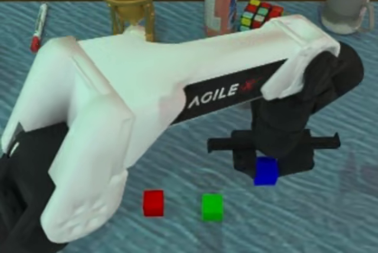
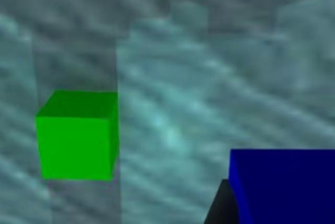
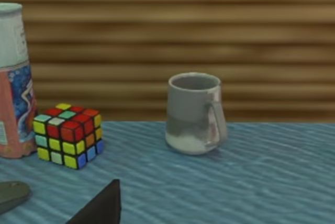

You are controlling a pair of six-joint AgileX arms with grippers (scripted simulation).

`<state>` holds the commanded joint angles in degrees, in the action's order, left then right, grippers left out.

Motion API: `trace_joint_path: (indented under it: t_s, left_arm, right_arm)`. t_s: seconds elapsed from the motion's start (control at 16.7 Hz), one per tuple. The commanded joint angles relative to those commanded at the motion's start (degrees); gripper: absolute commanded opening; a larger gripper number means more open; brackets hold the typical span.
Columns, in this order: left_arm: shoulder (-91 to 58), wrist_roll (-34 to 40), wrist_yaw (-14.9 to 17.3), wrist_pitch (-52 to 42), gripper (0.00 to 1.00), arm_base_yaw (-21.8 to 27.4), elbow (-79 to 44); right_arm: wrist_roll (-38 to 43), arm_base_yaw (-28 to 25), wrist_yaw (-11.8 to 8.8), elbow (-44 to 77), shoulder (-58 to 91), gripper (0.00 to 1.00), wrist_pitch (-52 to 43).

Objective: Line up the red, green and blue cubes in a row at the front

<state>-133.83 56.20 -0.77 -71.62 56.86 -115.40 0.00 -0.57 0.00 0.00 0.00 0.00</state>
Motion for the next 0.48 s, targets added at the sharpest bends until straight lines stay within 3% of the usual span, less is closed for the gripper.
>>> trace_joint_path:
  t_s: [0.48]
  left_arm:
    - [0.1,1.4,0.0,1.1,0.0,1.3,1.0]
  right_arm:
    - [0.0,0.0,0.0,0.0,0.0,1.0,0.0]
